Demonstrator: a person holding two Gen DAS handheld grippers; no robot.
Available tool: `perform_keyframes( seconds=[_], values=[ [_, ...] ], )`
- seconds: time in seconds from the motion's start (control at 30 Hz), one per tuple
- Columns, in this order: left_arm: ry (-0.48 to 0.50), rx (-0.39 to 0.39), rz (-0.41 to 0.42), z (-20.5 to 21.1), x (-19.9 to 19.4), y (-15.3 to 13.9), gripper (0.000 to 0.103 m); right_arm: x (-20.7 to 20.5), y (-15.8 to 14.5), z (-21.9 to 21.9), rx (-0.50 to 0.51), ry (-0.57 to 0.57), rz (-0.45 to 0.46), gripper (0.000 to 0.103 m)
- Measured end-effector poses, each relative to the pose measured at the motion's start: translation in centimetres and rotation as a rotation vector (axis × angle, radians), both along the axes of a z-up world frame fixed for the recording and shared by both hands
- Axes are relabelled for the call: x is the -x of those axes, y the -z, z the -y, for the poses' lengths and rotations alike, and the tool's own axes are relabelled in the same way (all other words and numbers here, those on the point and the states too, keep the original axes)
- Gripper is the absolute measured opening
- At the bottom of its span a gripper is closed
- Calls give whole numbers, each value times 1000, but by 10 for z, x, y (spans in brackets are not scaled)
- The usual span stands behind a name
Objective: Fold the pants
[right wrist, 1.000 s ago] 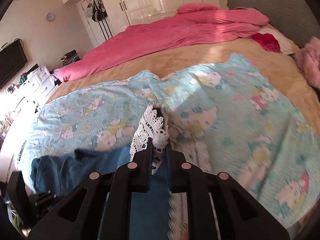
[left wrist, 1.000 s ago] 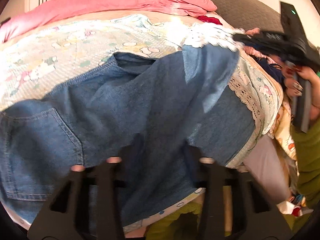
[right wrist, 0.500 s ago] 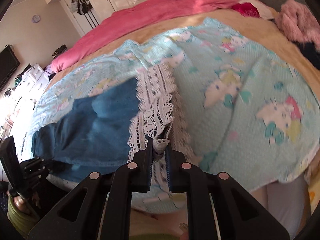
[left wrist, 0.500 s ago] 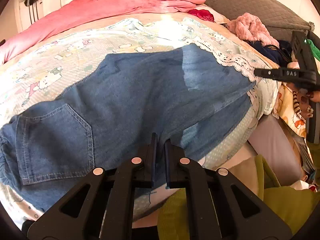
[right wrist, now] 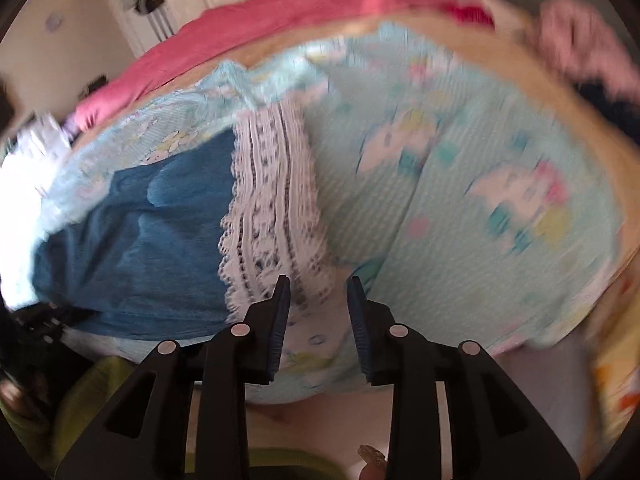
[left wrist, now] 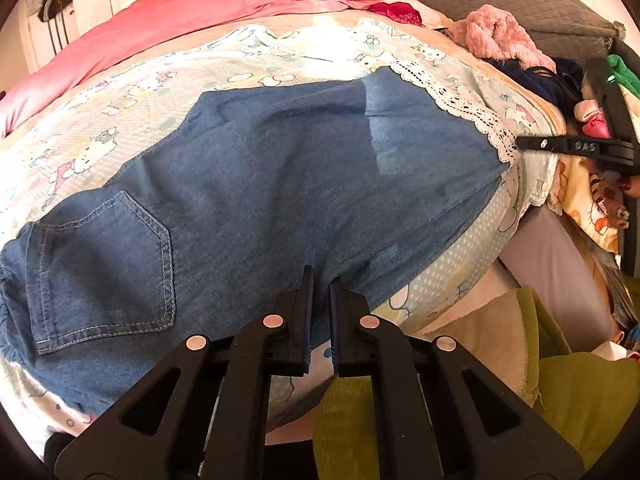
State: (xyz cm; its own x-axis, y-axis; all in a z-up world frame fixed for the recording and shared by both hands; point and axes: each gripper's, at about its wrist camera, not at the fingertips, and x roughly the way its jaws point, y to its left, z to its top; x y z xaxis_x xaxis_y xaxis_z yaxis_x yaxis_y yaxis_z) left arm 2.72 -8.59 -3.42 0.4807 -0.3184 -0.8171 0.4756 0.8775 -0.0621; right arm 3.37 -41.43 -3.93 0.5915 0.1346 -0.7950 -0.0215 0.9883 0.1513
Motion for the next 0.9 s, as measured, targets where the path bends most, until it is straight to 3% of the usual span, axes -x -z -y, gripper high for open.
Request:
perform_keyframes(
  seconds=[0.07,0.13,0.27,0.4,0.53,0.6,0.63,0.9],
  values=[
    [0,0,1,0,0,0,2,9,-13,-15,88,-81,93,31],
    [-2,4,2,-1,-1,0,2,19,-18,-47,158,-253,150,32],
    [-6,9,11,-2,1,-3,2,32,-4,-111,205,-564,156,32],
    [-8,14,21,-5,5,-7,2,32,11,-157,310,-726,159,32],
    [-8,25,17,-7,5,-7,2,28,22,-179,428,-771,203,30],
    [-7,26,15,-8,6,-6,2,25,24,-179,419,-805,189,5],
    [-6,26,13,-9,6,-6,2,24,24,-176,395,-820,167,2],
    [28,28,-17,-12,16,-5,2,33,26,-167,313,-879,118,2]
  ],
)
